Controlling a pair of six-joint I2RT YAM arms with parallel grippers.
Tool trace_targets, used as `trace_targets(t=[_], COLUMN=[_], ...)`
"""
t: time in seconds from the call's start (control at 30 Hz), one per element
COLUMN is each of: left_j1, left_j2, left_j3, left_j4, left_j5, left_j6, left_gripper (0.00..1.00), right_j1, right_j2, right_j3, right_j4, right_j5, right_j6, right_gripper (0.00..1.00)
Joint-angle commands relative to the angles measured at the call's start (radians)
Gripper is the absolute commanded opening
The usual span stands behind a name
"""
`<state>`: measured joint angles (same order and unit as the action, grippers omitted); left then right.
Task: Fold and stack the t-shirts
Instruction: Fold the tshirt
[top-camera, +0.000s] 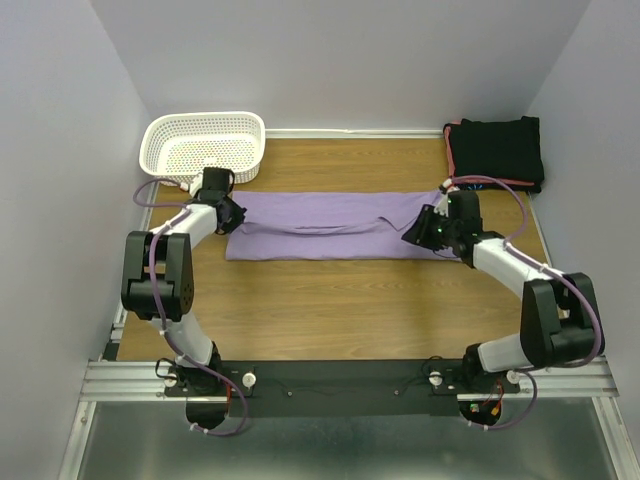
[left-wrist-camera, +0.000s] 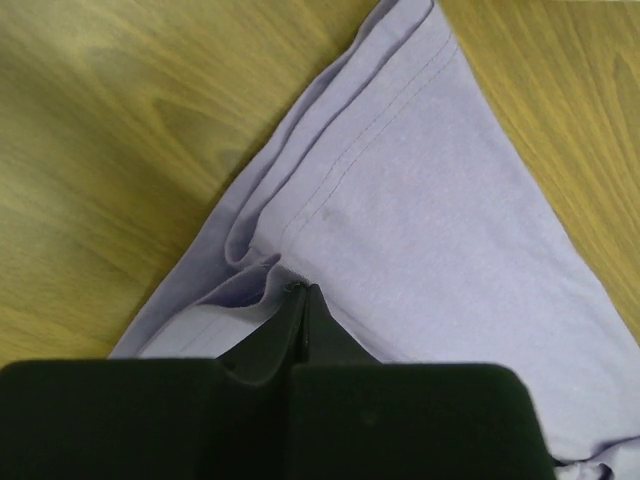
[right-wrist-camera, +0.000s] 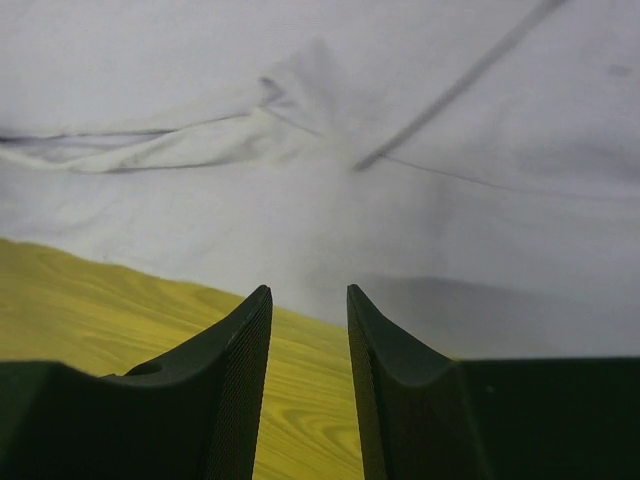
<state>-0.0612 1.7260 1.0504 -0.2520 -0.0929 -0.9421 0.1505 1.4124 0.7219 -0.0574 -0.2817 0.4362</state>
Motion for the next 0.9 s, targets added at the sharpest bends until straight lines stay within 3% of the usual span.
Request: trace_targets(t=[0.0, 0.27, 0.53, 0.7, 0.87], left_j1=[-0.005, 0.000, 0.018, 0.027, 0.012], left_j2=[0.032, 0.055, 0.024, -0.055, -0.196], left_j3=[0.034, 0.042, 0.020, 0.003, -0.038], left_j4=[-0.004, 0.007, 0.013, 0.005, -0.004], left_j5=[-0.042, -0.048, -0.077, -0.113, -0.120], left_j6=[0.011, 0.002, 0.012, 0.061, 0.155], left_gripper=[0.00, 0.01, 0.29, 0.52, 0.57], right_j1=[0.107, 0.225, 0.268, 0.270, 0.256], right_j2=[0.084, 0.289, 0.468, 0.516, 0.444], right_j3=[0.089, 0.241, 0.375, 0.436, 0.426], right_j4=[0.099, 0.169, 0.180, 0.174, 0.119], right_j5=[-0.043, -0.131, -0.212, -0.163, -0.010], right_j6=[-0.004, -0.033, -0.018, -0.013, -0.022], right_gripper=[0.44, 0.44, 0.44, 0.44, 0.44])
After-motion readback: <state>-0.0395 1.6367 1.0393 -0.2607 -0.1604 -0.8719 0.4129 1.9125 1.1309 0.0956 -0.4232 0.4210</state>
